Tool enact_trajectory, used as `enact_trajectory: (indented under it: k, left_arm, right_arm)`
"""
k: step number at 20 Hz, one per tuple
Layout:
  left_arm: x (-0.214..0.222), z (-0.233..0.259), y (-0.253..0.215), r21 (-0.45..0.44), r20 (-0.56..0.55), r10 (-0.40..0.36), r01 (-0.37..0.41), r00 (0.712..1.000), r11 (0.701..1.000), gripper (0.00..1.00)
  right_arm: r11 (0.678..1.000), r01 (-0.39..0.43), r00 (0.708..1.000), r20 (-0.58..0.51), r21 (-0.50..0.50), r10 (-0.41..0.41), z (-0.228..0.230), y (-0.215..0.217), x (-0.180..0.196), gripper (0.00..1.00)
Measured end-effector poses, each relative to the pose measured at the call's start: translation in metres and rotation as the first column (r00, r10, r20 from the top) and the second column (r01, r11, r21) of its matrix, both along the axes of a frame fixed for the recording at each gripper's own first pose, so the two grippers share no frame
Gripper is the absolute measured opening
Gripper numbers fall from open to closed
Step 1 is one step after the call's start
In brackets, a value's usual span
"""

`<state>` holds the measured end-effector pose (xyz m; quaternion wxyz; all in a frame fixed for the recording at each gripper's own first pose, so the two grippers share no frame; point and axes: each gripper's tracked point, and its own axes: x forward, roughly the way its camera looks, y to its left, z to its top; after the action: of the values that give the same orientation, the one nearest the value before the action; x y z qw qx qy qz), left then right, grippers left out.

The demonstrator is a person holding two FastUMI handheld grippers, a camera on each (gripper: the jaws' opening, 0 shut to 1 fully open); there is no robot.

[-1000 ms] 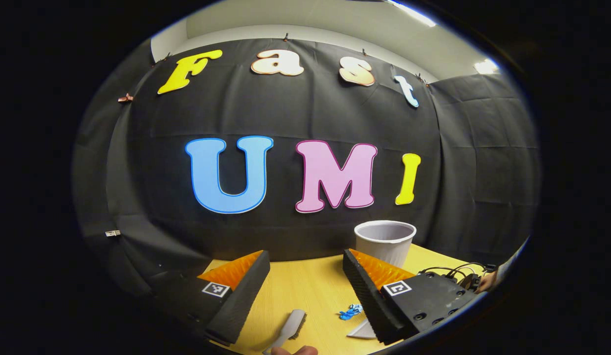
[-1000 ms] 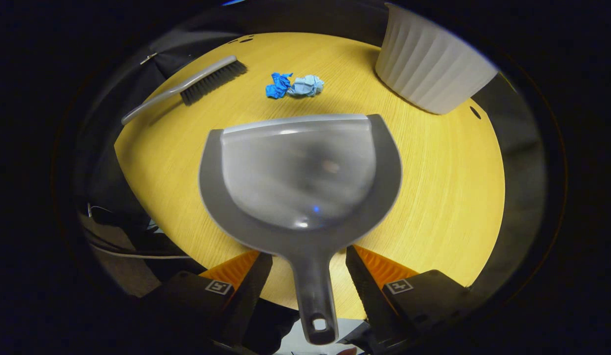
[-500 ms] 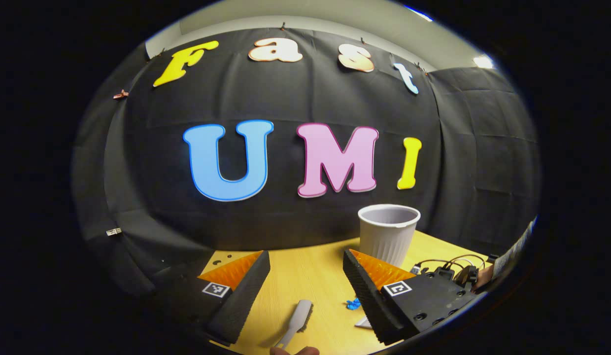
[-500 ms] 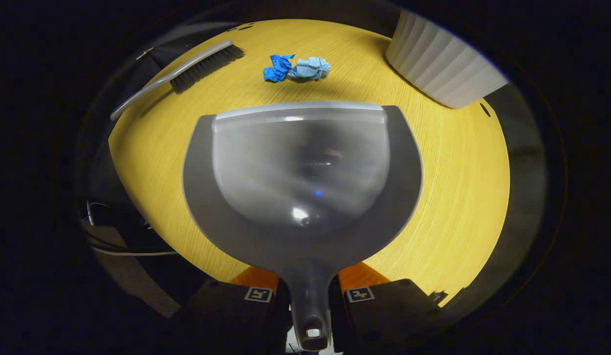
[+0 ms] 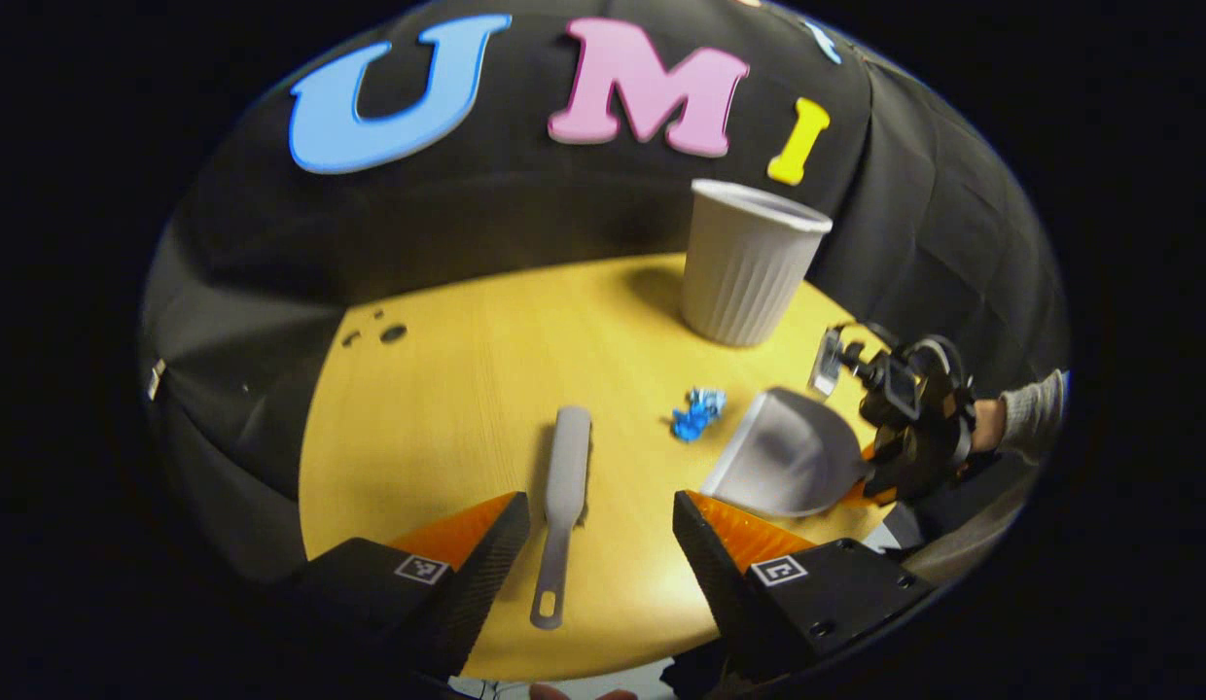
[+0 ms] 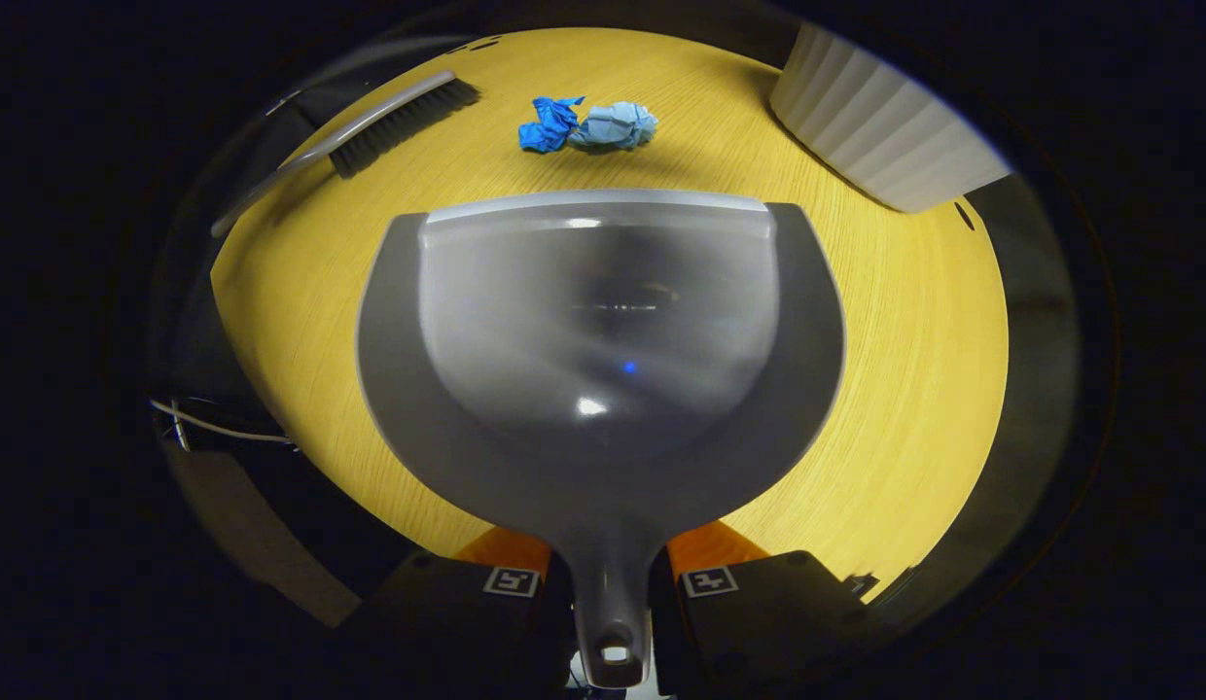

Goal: Pick up the small broom and dustpan from the desktop, sweep the trash into the dustpan with the broom, and then empty the trash into the garbage bin.

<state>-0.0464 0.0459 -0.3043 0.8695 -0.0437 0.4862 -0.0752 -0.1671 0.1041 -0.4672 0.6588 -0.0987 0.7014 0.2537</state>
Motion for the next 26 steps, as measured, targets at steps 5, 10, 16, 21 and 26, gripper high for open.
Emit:
enact_trajectory:
  k: [5,10,16,21,26]
  left_arm:
    - [-0.021,-0.076,0.017,0.012,-0.259,-0.018,0.022,0.966,1.000,0.95]
    - [-0.030,-0.118,0.019,0.039,-0.394,-0.079,0.102,0.916,0.994,0.95]
    - [-0.032,-0.144,0.018,0.080,-0.484,-0.086,0.142,0.871,0.987,0.92]
    - [-0.037,-0.143,0.018,0.096,-0.533,-0.083,0.157,0.842,0.983,0.87]
    - [-0.028,-0.142,0.015,0.089,-0.489,-0.179,0.253,0.854,0.963,0.31]
  right_arm:
    - [1.000,-0.002,1.000,0.002,0.006,0.002,0.000,0.000,0.000,0.38]
    - [1.000,-0.012,1.000,-0.012,0.003,0.012,0.000,0.000,0.000,0.38]
    - [1.000,-0.026,0.999,-0.023,-0.004,0.026,0.002,0.001,0.001,0.38]
    - [1.000,-0.021,1.000,-0.018,0.000,0.021,0.002,0.001,0.000,0.38]
    - [0.999,-0.034,0.999,-0.019,0.011,0.034,0.003,0.002,0.001,0.33]
